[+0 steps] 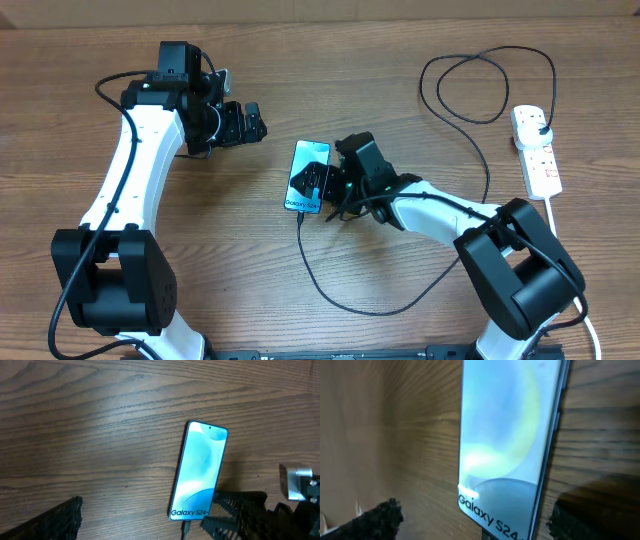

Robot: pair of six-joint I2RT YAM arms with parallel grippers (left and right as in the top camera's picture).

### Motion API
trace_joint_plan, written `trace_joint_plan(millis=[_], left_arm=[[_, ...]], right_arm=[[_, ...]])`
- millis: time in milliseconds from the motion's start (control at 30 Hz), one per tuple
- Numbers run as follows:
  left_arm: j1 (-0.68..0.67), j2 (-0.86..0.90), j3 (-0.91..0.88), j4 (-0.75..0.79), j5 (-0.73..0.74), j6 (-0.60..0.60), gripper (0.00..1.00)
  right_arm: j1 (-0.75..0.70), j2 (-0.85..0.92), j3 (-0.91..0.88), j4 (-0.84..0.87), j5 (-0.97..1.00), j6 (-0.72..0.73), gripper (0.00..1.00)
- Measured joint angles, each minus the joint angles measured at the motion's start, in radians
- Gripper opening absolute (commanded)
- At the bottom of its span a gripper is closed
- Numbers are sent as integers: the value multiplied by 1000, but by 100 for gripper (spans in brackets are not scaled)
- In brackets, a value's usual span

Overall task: Plug charger to phone and switch on socket
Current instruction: 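Lay the phone flat on the table with the right gripper and release, then move the right gripper over the white power strip's switch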

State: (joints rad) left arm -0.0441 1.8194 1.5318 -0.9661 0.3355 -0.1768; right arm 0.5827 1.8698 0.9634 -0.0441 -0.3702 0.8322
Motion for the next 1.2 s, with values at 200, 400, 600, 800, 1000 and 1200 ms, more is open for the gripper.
trace_joint_plan(millis=[200, 400, 600, 800, 1000, 1200], left_arm=[[0, 0, 0, 0, 0, 0, 100], [0, 0, 0, 0, 0, 0, 100], [0, 0, 0, 0, 0, 0, 100], [0, 0, 0, 0, 0, 0, 100], [0, 0, 0, 0, 0, 0, 100], [0, 0, 0, 0, 0, 0, 100]], right_arm=[[-36, -29, 2, -92, -5, 22, 100], [-72, -105, 6, -359, 15, 20, 100], [-160, -204, 129, -716, 23, -103, 100], [-316, -244, 299, -1004, 38, -254, 100], [-498, -246, 319, -1142, 178, -334, 100], [-645, -246, 319, -1151, 370, -358, 100]])
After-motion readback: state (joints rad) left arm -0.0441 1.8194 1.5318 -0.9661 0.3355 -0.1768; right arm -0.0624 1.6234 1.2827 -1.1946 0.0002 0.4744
